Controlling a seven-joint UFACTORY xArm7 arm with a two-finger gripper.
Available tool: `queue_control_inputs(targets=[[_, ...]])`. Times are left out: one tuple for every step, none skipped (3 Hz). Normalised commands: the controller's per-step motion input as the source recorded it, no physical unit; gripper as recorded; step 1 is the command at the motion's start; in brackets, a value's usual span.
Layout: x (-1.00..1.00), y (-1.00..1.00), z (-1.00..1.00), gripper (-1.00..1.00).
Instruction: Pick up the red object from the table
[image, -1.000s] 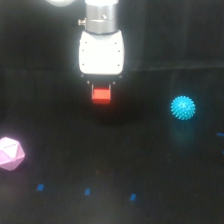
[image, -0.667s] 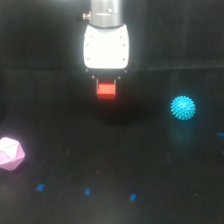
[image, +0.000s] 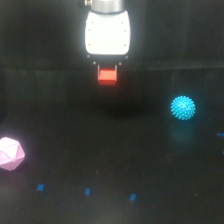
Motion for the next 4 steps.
queue_control_inputs(targets=[[-0.48,-0.61,-0.36,-1.00],[0.13,-1.00,0.83,-1.00],[-0.08,-0.54,-0.09,-0.91],[0.33,0.27,-0.33,-0.53]])
